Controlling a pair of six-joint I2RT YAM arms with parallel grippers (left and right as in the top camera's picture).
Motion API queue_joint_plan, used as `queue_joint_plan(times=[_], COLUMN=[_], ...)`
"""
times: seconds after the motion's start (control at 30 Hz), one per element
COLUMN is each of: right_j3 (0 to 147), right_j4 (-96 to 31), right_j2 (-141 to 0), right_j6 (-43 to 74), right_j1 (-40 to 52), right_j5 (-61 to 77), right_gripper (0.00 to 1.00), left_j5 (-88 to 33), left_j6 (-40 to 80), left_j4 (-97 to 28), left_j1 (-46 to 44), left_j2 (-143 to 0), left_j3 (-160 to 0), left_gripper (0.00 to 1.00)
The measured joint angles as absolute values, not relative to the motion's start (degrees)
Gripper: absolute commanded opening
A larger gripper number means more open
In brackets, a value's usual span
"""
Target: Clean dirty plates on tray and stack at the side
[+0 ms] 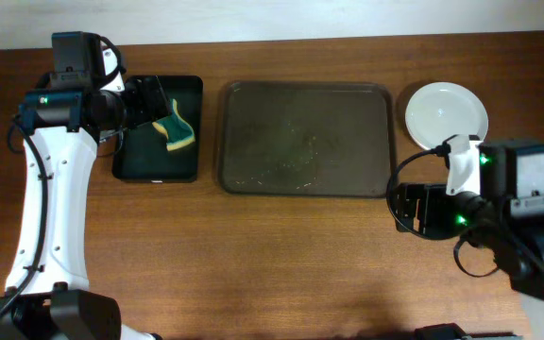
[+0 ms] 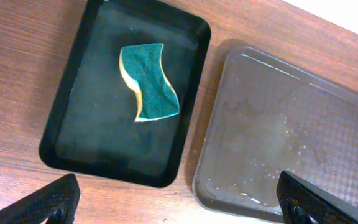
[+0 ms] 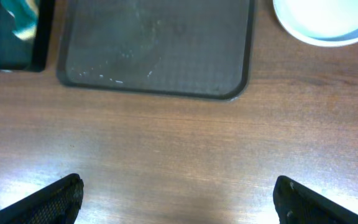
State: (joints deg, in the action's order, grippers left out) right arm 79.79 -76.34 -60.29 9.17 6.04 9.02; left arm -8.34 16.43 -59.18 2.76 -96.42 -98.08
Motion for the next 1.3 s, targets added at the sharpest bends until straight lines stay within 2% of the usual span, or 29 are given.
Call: queue_joint_plan(times=[0.13, 0.3, 0.6, 0.87, 1.0, 1.3], right_j3=[78.85, 69.23, 34.39, 10.83, 6.28, 3.22], right_j4=[-73.54, -61.87, -38.46, -19.25, -12.88, -8.75], right_j2=[-60.80, -50.70, -20.23, -3.66, -0.91, -0.91], right_j6=[9.10, 8.99, 9.02, 9.19, 9.32, 9.47], right_j1=[6.07, 6.07, 2.72, 2.17, 2.17, 5.26], right_j5=[9.02, 8.10, 4.43, 6.26, 7.79, 6.81], right_gripper=[0.98, 0.98, 0.98, 0.98, 0.99, 0.98], left_j5=[-8.32, -8.32, -8.14, -8.14, -8.14, -8.14], left_j6=[16.43, 16.43, 16.43, 16.43, 16.43, 16.43], left_j4=[-59.18, -59.16, -59.24, -59.24, -59.22, -59.20], left_j1=[2.76, 2.76, 2.76, 2.76, 2.74, 2.76], left_j2=[-96.42, -96.42, -96.42, -96.42, -96.42, -96.42], left_j3=[-98.08, -98.08, -98.08, -98.08, -98.08, -98.08], left_gripper=[0.99, 0.99, 0.99, 0.99, 0.99, 0.99])
